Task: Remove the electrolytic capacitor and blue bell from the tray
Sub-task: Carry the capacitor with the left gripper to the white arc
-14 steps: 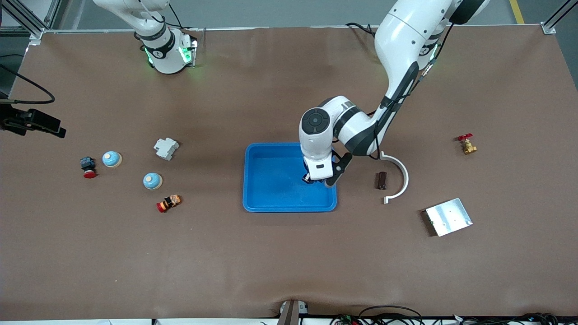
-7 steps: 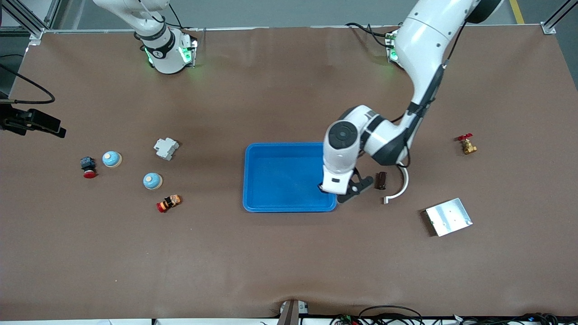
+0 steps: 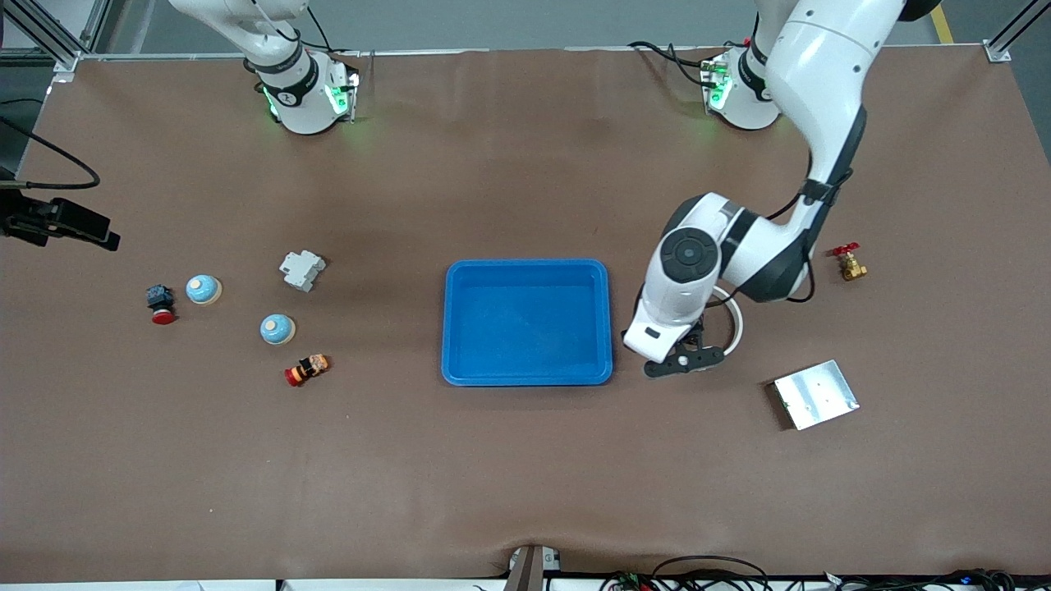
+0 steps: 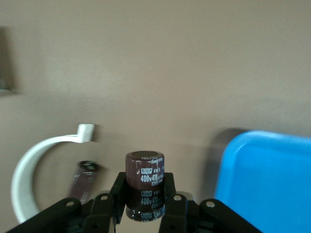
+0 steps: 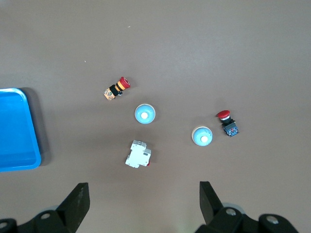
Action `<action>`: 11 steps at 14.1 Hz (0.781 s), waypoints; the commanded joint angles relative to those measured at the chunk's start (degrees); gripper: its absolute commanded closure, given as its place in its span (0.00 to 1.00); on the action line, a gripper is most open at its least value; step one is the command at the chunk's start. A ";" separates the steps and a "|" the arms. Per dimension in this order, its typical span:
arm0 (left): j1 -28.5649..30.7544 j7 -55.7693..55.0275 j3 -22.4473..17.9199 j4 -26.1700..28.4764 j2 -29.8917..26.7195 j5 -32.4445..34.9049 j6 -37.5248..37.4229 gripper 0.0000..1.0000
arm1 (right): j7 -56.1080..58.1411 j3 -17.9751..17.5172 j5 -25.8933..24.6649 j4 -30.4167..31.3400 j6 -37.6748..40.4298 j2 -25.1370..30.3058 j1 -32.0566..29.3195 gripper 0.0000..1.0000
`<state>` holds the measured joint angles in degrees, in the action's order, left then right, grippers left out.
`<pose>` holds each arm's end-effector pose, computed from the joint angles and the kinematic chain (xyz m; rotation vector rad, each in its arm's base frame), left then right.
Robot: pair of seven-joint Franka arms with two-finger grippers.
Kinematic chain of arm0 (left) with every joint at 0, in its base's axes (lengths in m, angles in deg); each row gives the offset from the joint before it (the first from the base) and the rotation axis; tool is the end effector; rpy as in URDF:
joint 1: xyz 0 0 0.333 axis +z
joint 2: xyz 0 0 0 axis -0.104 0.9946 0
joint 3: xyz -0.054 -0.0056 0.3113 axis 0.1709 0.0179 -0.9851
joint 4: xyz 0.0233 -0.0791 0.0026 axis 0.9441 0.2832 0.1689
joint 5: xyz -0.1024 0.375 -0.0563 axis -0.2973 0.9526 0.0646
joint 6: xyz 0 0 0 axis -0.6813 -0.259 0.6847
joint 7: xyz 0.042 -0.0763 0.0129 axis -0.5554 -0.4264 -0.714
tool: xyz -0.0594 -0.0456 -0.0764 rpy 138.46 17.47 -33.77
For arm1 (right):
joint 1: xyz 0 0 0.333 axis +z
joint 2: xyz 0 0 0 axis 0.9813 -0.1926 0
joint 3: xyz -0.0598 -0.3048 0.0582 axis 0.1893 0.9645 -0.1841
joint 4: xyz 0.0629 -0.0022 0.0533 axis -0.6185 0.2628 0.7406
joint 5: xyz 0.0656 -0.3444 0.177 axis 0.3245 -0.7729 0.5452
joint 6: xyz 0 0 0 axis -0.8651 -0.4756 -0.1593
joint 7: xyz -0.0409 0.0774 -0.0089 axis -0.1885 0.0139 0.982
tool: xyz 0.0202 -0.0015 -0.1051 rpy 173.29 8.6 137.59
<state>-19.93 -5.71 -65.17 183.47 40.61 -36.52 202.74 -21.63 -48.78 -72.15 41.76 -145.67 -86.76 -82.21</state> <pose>0.6005 -0.2951 0.2821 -3.0650 -0.1741 -0.1096 0.5813 -0.0330 0.6221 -3.1205 0.1422 0.1135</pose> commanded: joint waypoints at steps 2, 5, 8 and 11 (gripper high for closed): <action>11.39 10.73 7.00 13.23 -8.81 -0.11 4.77 1.00 | -0.16 0.68 -0.69 -0.37 0.49 0.34 -0.29 0.00; 14.92 13.82 7.81 22.89 -13.29 0.51 13.01 1.00 | -0.77 1.04 -0.60 -1.60 0.84 0.34 -0.47 0.00; 18.96 19.96 7.81 30.38 -15.50 0.60 21.03 1.00 | -0.86 1.03 -1.22 -1.69 0.75 0.25 -0.47 0.00; 23.96 26.90 7.81 34.35 -15.77 1.91 26.39 1.00 | -0.51 1.03 -1.04 -1.78 0.67 0.34 -0.55 0.00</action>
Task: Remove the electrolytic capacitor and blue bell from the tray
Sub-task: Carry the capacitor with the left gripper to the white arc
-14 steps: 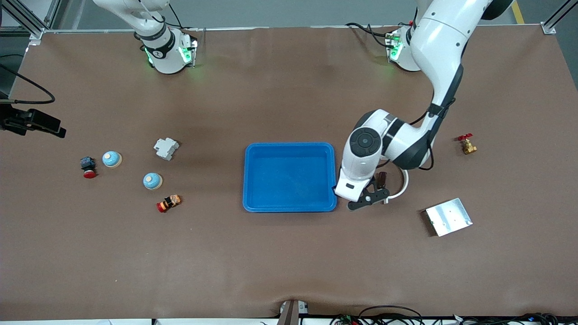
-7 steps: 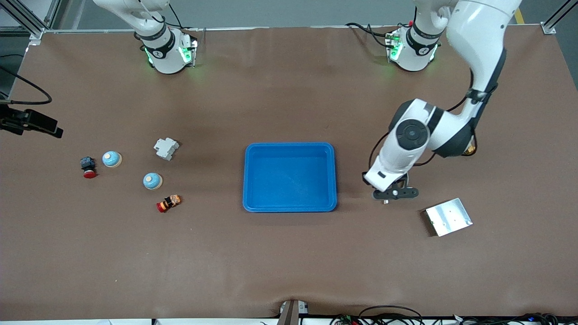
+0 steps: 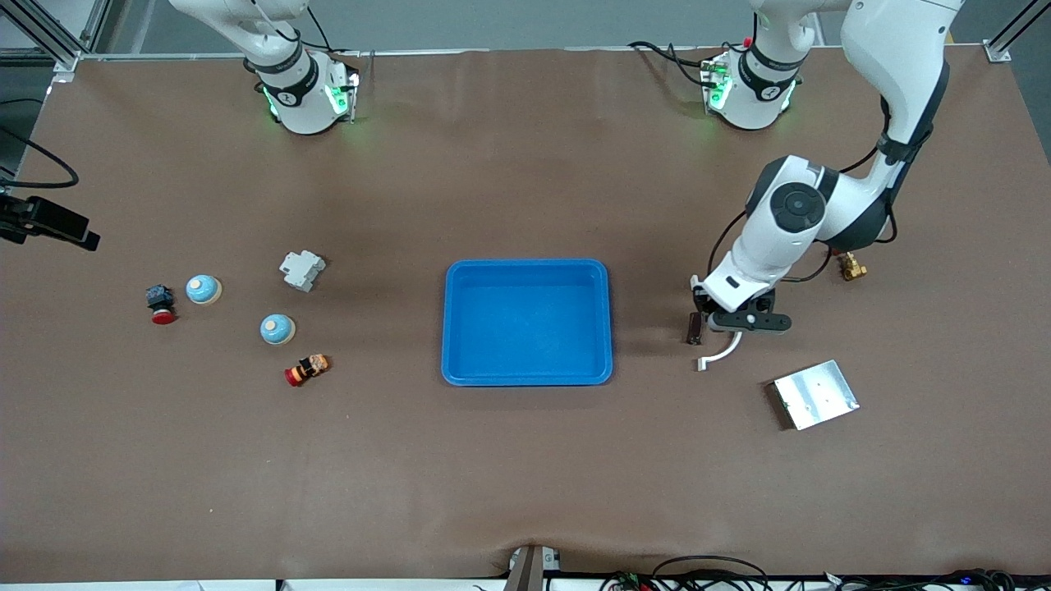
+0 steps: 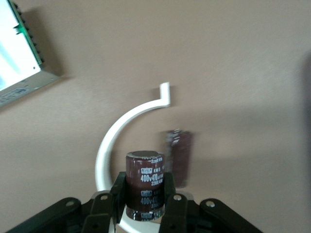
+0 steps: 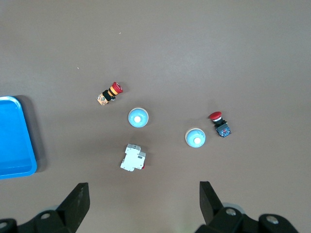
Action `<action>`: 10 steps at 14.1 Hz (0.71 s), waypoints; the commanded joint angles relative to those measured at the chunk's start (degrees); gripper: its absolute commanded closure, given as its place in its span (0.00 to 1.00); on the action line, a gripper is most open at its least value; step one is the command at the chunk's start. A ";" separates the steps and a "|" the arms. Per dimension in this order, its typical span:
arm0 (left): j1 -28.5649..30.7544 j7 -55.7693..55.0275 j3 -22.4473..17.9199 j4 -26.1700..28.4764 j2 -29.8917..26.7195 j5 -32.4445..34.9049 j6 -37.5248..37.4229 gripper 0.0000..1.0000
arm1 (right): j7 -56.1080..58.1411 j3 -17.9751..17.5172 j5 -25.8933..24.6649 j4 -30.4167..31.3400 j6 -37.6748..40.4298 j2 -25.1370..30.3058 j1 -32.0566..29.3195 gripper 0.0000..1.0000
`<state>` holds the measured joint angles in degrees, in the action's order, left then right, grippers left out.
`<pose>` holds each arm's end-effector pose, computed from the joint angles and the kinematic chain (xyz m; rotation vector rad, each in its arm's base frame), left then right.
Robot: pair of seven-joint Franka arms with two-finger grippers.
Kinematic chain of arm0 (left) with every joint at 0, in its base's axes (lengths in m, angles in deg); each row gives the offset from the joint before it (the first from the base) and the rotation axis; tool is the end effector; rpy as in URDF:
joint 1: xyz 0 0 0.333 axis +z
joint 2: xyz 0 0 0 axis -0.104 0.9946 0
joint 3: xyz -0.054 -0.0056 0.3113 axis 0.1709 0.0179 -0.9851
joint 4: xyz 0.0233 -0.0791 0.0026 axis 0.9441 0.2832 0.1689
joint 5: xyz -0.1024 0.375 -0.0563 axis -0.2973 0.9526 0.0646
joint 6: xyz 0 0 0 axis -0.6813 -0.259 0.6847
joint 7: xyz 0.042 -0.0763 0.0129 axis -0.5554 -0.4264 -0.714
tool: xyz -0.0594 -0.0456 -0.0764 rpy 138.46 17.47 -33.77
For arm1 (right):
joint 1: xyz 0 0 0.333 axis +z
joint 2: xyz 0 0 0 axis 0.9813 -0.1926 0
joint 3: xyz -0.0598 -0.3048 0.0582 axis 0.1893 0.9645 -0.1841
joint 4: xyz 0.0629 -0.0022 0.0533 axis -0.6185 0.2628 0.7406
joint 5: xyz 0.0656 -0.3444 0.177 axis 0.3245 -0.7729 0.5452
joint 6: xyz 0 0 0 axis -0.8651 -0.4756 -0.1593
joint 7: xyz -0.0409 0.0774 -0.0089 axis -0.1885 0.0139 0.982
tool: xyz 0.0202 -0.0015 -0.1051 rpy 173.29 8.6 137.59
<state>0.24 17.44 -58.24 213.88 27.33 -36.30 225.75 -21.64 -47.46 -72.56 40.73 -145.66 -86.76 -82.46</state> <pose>0.5301 -0.1511 0.2465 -3.1237 0.2205 -0.2117 0.5803 -0.0488 0.6304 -3.1287 0.1865 0.0860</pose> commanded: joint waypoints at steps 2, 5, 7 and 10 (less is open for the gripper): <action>7.04 7.44 0.88 4.65 -2.14 3.27 4.80 1.00 | -0.86 -0.38 -0.72 -0.75 0.48 0.52 -0.13 0.00; 11.44 12.81 0.97 5.36 -1.96 3.62 5.68 1.00 | -0.42 -0.47 -0.72 -0.66 0.22 0.52 -0.04 0.00; 13.29 15.19 0.97 5.53 -1.79 3.63 6.29 1.00 | -0.51 -0.47 -0.55 -0.66 0.13 0.60 -0.13 0.00; 14.26 16.43 0.88 6.15 -0.30 3.63 8.84 1.00 | -0.51 -0.38 -0.63 -0.66 0.13 0.60 -0.13 0.00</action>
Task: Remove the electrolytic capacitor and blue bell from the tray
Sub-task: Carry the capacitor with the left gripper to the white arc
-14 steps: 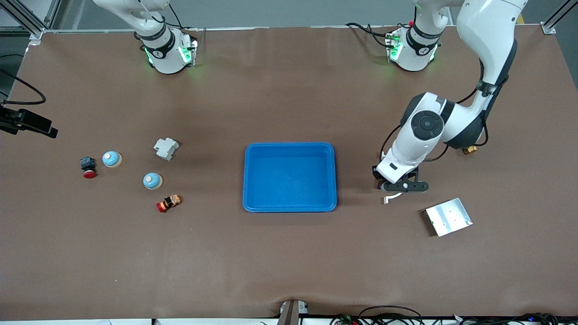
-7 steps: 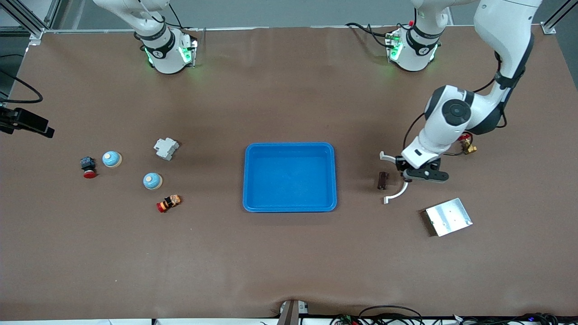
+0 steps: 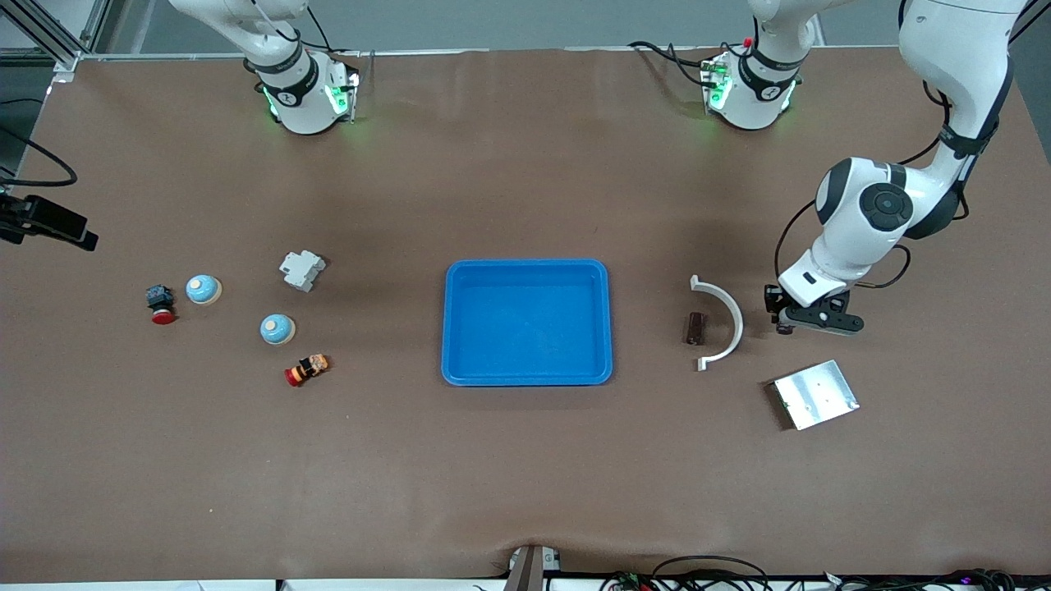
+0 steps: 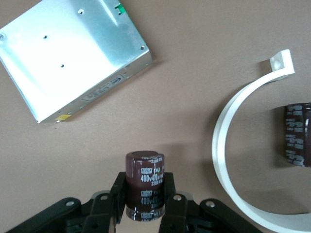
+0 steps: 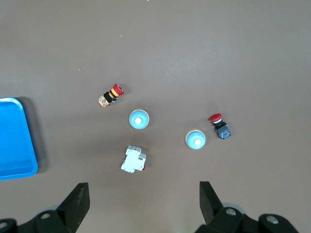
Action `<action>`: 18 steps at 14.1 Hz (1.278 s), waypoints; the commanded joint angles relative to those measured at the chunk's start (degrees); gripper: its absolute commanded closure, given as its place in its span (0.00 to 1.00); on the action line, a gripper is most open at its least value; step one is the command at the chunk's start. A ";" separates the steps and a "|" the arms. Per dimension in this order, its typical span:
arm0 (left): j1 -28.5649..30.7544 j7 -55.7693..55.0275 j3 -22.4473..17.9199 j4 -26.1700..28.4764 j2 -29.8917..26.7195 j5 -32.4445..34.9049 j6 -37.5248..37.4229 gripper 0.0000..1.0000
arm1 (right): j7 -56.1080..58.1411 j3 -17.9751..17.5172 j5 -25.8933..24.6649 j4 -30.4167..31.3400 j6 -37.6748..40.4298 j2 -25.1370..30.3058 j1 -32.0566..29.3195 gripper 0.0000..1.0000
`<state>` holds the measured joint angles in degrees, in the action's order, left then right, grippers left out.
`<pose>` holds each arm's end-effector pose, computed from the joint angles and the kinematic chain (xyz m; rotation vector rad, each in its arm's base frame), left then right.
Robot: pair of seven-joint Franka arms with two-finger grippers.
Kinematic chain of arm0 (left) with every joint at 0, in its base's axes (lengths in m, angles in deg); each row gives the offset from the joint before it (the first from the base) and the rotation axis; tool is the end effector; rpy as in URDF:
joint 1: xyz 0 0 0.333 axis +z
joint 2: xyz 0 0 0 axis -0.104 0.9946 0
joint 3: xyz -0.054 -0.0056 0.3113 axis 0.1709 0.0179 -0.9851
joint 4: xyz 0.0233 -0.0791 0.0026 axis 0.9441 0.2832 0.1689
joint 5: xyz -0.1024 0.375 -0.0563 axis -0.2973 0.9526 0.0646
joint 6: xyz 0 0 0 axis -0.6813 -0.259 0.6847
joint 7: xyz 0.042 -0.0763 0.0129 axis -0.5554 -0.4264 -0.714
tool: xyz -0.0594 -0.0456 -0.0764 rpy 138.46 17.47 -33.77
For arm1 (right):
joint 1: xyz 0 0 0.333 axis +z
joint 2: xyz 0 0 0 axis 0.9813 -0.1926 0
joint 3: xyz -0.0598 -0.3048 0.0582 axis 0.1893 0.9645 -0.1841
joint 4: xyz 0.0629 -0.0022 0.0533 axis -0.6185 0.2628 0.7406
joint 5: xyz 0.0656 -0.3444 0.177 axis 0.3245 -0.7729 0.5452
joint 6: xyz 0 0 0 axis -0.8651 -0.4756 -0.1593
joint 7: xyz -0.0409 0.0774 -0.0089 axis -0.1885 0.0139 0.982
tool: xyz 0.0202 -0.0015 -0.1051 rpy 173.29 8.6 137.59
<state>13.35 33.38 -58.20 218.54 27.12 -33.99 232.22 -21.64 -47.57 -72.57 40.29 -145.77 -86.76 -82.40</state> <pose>0.5297 -0.0349 0.2296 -3.0794 0.3706 -0.2587 0.5807 -0.0471 0.6341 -3.1296 0.1818 0.0710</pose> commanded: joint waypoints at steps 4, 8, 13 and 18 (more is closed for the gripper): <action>1.07 0.40 0.84 0.09 3.24 1.85 4.13 1.00 | -0.50 -0.27 -0.62 -0.22 0.15 0.60 -0.10 0.00; 0.46 0.05 0.84 -1.93 5.18 1.85 4.31 1.00 | -0.59 -0.27 -0.62 -0.22 0.32 0.60 -0.10 0.00; -0.77 -0.65 0.84 -5.54 8.87 1.85 4.31 1.00 | -0.59 -0.35 -0.53 -0.22 0.32 0.60 -0.10 0.00; -0.95 -0.65 0.66 -6.95 10.90 2.80 5.01 1.00 | -0.77 -0.53 -0.53 -0.22 0.41 0.60 -0.01 0.00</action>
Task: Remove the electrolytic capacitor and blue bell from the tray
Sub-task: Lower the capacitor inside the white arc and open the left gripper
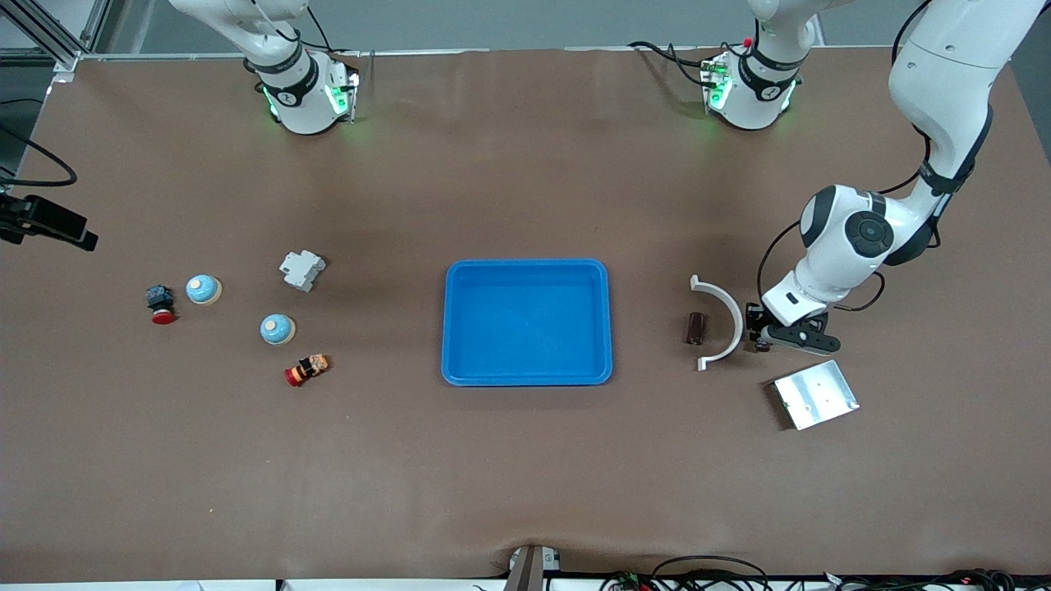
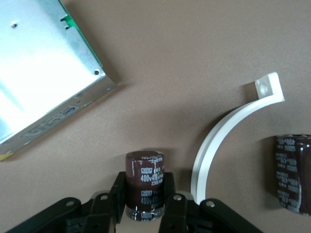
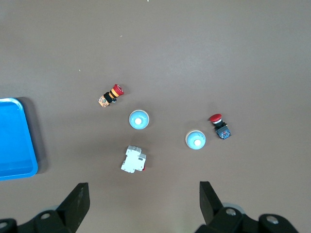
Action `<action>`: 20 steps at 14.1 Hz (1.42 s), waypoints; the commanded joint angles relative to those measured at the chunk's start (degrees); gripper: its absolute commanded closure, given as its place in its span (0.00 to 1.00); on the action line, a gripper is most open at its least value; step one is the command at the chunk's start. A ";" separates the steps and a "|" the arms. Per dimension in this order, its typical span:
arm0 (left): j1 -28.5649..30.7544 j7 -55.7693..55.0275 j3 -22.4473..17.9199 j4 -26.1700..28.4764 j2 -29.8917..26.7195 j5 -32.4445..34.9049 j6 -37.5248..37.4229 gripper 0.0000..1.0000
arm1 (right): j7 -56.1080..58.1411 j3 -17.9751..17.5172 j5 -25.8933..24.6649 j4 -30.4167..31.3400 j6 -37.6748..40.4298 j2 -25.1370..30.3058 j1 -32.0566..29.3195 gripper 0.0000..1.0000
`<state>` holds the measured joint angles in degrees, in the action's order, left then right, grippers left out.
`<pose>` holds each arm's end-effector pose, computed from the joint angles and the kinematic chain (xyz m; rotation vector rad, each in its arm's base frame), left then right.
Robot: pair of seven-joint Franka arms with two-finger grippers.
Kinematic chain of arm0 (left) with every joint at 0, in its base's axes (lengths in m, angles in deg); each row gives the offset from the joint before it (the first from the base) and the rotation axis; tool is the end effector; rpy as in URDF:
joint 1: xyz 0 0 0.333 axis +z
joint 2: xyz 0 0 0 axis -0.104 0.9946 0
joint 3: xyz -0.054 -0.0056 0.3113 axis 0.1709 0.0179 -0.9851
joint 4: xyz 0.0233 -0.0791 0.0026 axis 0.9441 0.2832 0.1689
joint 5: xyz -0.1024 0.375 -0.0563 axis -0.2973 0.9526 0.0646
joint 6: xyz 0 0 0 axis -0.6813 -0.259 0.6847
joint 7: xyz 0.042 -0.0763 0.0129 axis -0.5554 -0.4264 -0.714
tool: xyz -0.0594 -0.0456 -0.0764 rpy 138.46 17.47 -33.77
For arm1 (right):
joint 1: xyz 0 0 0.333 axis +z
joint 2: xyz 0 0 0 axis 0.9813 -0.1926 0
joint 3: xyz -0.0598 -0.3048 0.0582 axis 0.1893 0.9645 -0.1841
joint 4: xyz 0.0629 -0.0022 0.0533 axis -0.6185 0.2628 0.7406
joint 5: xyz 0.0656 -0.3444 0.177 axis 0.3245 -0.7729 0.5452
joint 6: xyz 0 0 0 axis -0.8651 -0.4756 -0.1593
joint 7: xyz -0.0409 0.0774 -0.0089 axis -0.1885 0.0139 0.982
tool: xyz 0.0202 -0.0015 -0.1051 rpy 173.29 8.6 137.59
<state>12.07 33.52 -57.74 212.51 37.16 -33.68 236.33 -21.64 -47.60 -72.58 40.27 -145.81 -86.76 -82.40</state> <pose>0.5553 -0.0566 0.1872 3.0514 -0.3937 0.2845 0.5808 -0.0469 0.6343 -3.1298 0.1811 0.0694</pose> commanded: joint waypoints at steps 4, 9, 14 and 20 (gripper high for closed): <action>1.04 -0.80 0.03 -1.10 1.92 4.52 0.90 1.00 | -0.77 -0.50 -0.53 -0.20 0.37 0.43 -0.01 0.00; 1.13 -0.71 -0.15 -0.31 1.65 4.78 0.81 1.00 | -0.77 -0.32 -0.44 -0.20 0.37 0.60 -0.10 0.00; 1.48 -0.45 -0.15 0.92 0.77 4.87 0.37 1.00 | -0.86 -0.50 -0.62 -0.20 0.19 0.60 0.08 0.00; 1.57 -1.06 0.03 0.57 0.08 4.87 0.46 0.00 | -0.86 -0.59 -0.44 -0.20 0.10 0.60 0.16 0.00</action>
<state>12.72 33.33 -57.92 212.08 38.49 -30.65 236.47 -21.64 -47.85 -72.58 40.27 -145.87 -86.76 -82.24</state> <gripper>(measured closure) 0.507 0.000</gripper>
